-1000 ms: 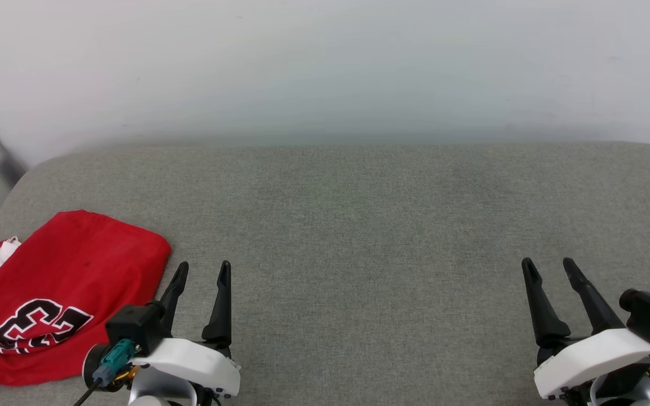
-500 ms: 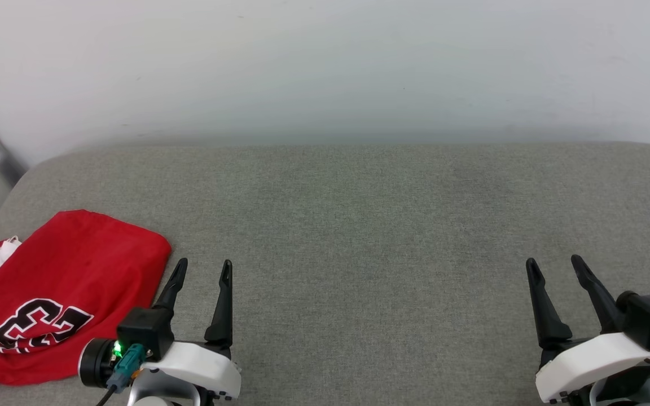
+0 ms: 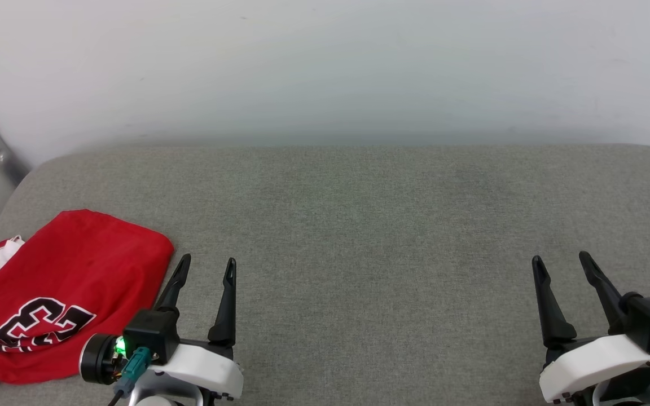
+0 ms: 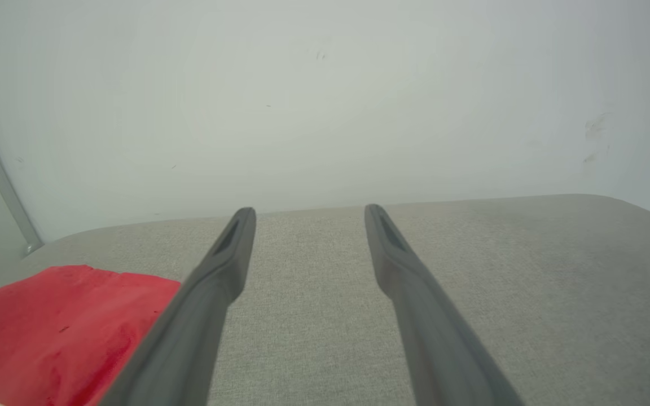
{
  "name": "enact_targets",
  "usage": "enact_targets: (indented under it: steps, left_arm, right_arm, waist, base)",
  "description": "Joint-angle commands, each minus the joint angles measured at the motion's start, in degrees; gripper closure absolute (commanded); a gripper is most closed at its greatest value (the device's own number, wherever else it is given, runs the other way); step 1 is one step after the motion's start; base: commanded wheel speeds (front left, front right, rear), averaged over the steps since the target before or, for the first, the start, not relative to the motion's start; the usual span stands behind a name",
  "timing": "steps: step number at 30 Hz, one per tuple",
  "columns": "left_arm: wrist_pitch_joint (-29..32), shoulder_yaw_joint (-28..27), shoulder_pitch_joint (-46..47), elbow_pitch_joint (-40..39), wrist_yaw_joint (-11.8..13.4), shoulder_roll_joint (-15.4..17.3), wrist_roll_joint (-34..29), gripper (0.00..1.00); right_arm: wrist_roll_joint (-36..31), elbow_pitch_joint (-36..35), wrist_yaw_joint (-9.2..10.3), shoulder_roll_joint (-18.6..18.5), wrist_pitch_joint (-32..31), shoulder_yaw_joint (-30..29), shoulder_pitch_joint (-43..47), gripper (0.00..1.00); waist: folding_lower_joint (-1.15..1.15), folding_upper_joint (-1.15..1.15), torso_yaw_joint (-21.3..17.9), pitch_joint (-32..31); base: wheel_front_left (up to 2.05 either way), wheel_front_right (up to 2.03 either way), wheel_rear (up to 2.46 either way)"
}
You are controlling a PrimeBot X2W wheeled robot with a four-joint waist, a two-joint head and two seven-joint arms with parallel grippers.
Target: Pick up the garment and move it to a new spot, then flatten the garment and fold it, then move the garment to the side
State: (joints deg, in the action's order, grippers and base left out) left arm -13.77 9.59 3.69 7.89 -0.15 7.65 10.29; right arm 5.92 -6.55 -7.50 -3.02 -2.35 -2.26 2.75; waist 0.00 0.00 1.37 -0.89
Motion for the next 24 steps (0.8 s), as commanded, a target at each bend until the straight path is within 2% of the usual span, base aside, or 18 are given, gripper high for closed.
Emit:
enact_targets:
  steps: [1, 12, 24]
  left_arm:
    - [-0.54, -0.21, -0.70, -0.36, -0.30, -0.25, -1.03, 0.00]
    - [-1.54, -1.98, -0.93, -0.17, -1.69, -1.76, -2.76, 0.00]
    - [-1.51, -4.09, -0.99, 0.57, -2.95, -2.89, -2.23, 0.00]
  right_arm:
    - [-1.08, -0.53, 0.02, 0.20, 0.45, -0.15, 0.64, 0.00]
    - [-3.70, -0.32, 0.02, 0.22, 1.34, -0.74, 0.73, 0.00]
    - [-2.61, 0.34, 0.02, 0.21, 1.96, -0.70, 0.45, 0.00]
  waist:
    - [0.00, 0.00, 0.05, -0.03]
    - [0.00, 0.00, 0.26, 0.01]
    - [0.00, 0.00, 0.58, -0.01]
  base:
    - [0.00, 0.00, 0.00]
    - [0.00, 0.00, 0.00]
    - [0.00, 0.00, 0.00]
